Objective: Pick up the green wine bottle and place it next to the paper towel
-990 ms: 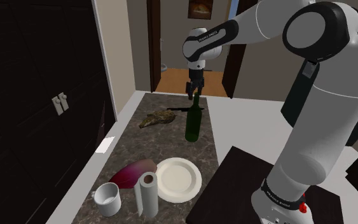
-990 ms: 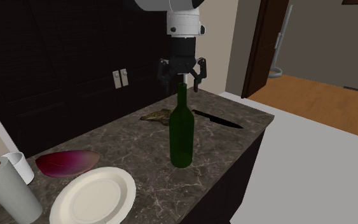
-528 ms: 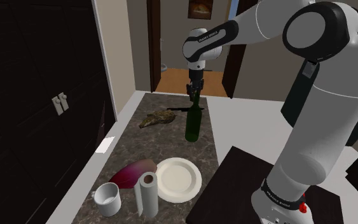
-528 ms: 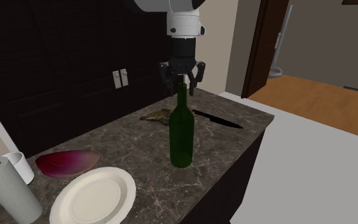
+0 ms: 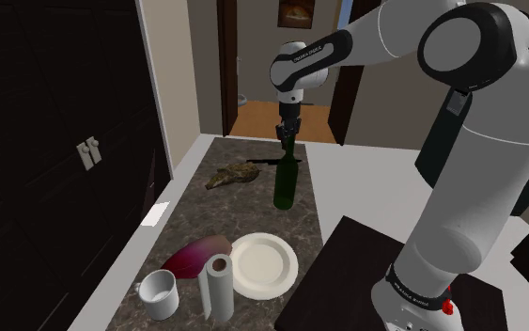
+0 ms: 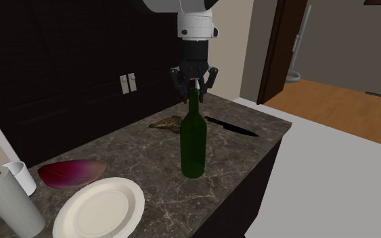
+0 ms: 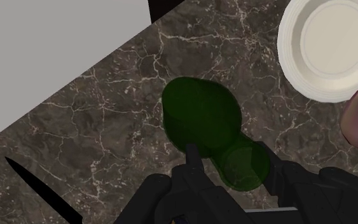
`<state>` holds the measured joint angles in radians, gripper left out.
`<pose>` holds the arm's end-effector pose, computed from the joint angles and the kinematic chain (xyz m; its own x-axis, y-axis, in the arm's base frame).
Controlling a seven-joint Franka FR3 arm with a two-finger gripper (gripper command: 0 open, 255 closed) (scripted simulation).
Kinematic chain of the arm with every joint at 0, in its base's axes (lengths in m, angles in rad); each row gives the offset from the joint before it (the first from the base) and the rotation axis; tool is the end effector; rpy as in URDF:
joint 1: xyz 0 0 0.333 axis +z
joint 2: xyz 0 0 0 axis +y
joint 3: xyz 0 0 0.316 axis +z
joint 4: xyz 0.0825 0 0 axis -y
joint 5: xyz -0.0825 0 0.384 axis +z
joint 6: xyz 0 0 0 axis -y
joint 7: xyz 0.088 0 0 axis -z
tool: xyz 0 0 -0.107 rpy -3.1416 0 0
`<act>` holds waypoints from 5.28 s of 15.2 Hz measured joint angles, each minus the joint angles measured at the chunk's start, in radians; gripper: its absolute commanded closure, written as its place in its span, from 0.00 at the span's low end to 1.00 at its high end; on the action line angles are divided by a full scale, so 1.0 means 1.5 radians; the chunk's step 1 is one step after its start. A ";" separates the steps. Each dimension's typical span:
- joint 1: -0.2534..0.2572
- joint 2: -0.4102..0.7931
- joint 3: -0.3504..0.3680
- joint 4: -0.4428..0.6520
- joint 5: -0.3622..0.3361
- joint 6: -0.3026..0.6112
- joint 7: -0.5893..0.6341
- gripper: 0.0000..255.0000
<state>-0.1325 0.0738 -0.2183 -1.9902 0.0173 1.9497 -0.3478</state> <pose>0.5249 -0.1891 0.4175 0.9944 -0.0086 -0.1058 -0.0126 -0.9992 -0.0376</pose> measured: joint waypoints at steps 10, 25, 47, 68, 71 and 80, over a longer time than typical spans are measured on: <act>0.001 -0.018 0.000 0.052 -0.004 -0.069 0.003 1.00; 0.001 -0.033 0.000 0.167 -0.008 -0.200 0.006 1.00; -0.006 0.017 -0.004 0.429 0.002 -0.413 -0.003 1.00; 0.085 -0.118 0.079 0.411 0.002 -0.526 0.173 1.00; 0.107 -0.155 0.110 0.384 0.009 -0.533 0.228 1.00; 0.161 -0.212 0.201 0.359 0.046 -0.558 0.386 1.00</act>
<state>0.1091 -0.2446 0.0831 -1.4518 0.0870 1.1124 0.2319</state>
